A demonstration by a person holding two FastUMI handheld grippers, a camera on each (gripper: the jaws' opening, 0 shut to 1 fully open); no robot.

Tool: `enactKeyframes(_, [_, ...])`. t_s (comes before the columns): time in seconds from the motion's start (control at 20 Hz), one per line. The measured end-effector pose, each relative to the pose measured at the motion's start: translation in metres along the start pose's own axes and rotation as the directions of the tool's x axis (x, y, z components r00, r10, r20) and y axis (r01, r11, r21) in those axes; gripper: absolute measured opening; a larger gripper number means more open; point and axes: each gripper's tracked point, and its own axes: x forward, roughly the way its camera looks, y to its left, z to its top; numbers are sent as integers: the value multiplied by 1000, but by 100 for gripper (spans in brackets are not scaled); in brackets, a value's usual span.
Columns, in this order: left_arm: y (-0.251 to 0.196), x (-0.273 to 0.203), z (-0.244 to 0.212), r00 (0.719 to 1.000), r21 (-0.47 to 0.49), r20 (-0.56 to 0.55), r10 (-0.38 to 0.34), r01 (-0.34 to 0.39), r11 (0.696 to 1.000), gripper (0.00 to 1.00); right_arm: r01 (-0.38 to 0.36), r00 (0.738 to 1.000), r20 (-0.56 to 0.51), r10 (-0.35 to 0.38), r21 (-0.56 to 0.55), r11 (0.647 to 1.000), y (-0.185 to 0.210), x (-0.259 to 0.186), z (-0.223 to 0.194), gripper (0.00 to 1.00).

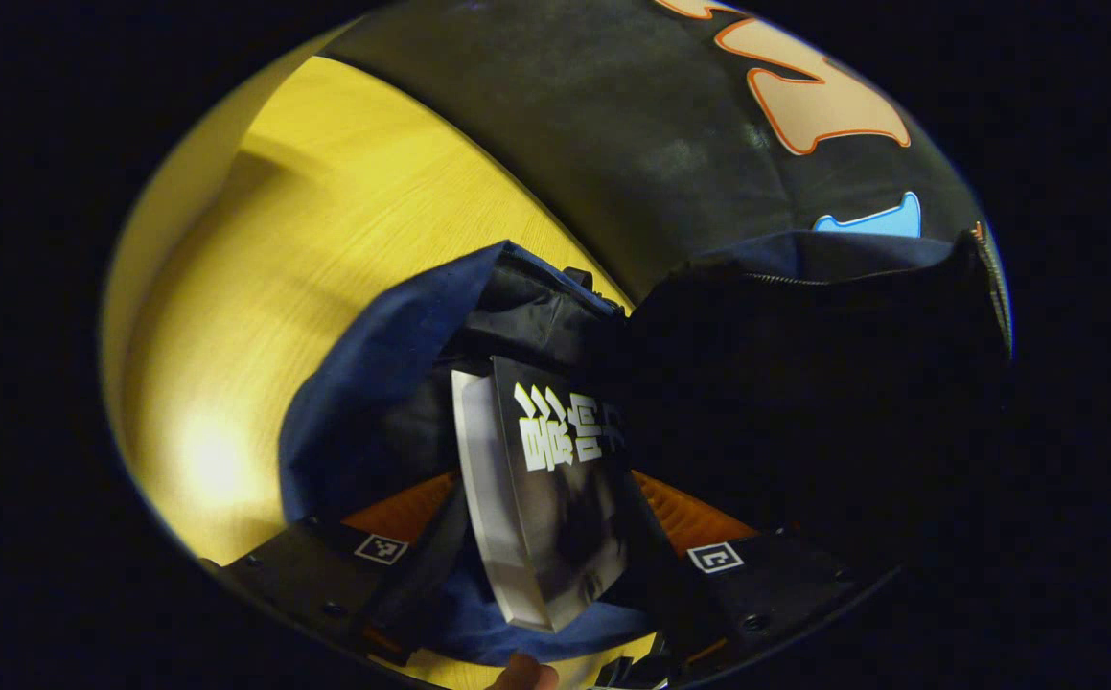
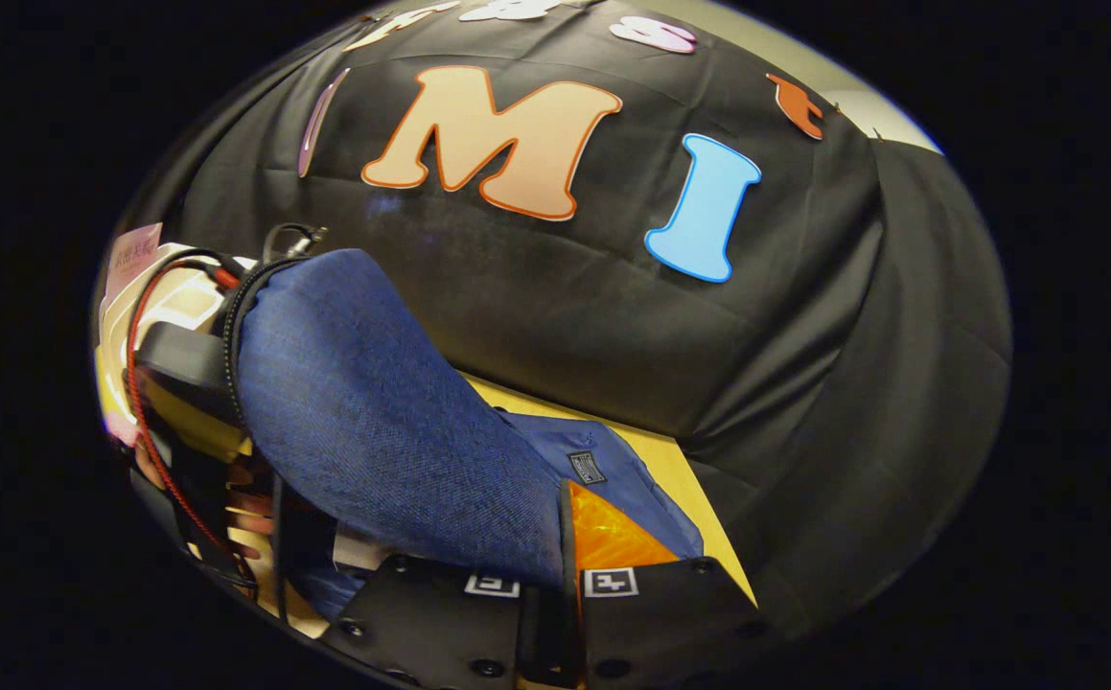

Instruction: Open the schoolbag, grab two books from the bookshelf and put them into the schoolbag.

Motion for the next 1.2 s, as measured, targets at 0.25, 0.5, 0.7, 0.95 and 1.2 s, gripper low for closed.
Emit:
enactKeyframes(0.25, [-15, -55, -10, 998, 108, -55, -45, 50, 993, 94, -6, 1000, -20, 6, -14, 1000, 5, -3, -4, 7])
enactKeyframes(0.5, [-13, -118, -23, 992, 206, -124, 7, 19, 978, 94, 1, 999, -41, -2, -4, 1000, 5, -4, -7, 7])
enactKeyframes(0.7, [-17, -175, -28, 985, 276, -168, 38, 10, 961, 94, 0, 999, -51, -2, -47, 999, 11, -5, -11, 8])
enactKeyframes(0.95, [-3, -252, 2, 983, 330, -169, 73, -14, 944, 94, -7, 998, -58, 0, -113, 994, 19, -9, -16, 8])
enactKeyframes(1.2, [31, -318, 60, 975, 323, -116, 190, -144, 935, 94, 2, 998, -68, -11, -137, 991, 22, -14, -22, 7])
